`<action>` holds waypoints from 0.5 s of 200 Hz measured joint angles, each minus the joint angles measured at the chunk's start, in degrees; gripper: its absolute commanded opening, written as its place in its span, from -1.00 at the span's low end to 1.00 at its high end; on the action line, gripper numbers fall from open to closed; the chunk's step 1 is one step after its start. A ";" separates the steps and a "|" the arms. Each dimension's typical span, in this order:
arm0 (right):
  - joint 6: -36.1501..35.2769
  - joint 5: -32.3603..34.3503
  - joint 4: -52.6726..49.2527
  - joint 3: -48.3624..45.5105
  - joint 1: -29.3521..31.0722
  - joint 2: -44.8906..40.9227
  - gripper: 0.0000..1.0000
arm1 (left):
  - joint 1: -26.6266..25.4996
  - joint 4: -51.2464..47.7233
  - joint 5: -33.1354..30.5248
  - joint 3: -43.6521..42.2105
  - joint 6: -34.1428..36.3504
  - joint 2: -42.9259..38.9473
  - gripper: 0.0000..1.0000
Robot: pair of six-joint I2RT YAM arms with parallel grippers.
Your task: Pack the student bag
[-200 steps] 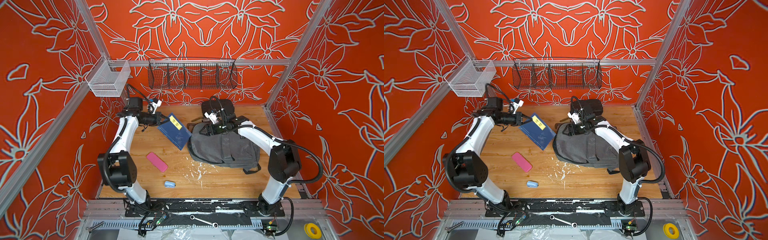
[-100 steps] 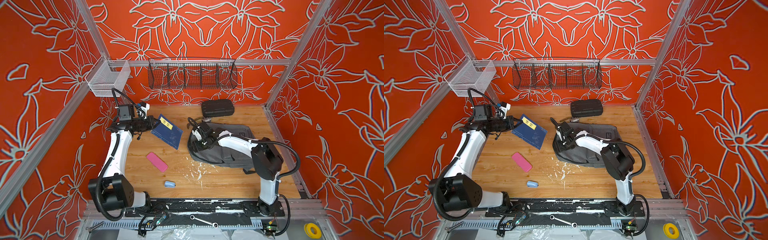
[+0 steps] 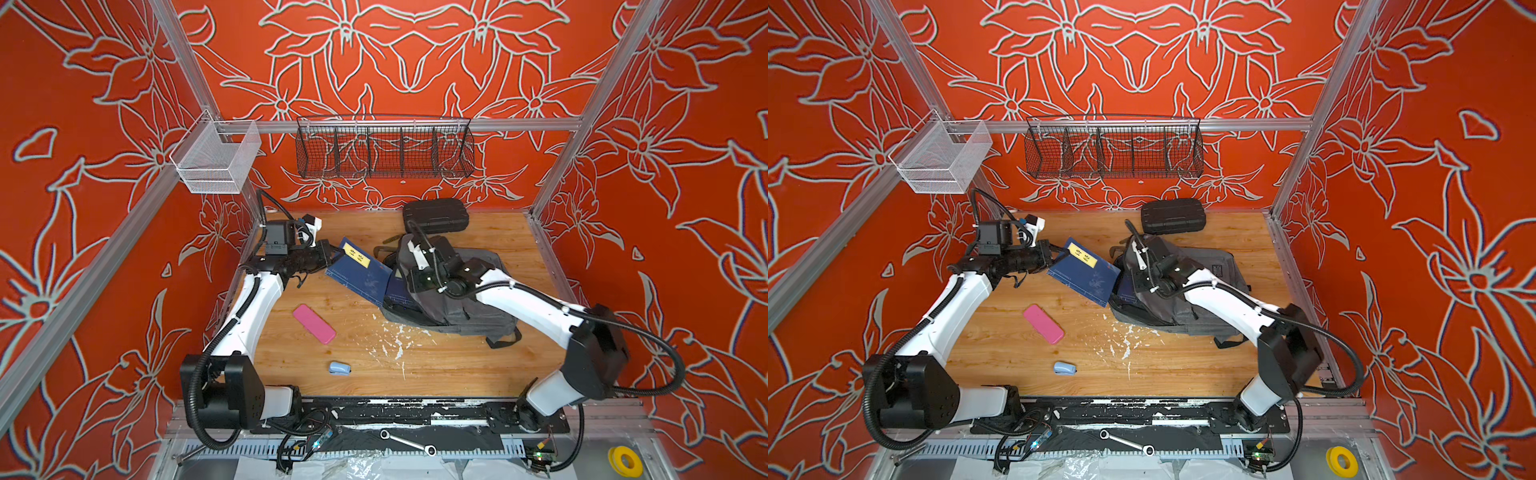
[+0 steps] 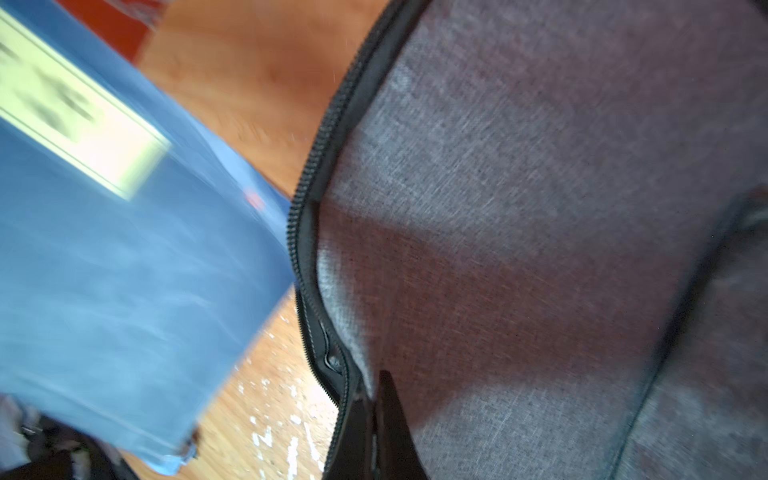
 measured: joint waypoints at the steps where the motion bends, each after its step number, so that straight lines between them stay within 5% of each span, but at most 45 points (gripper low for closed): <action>1: 0.22 -0.04 0.24 -0.26 -0.11 -0.31 -1.00 | -0.09 0.13 -0.07 -0.11 -0.17 0.02 -1.00; 100: 1.68 -8.17 5.25 -2.86 -1.60 -2.12 -1.00 | -17.14 23.63 -12.07 -3.61 -13.84 16.09 -1.00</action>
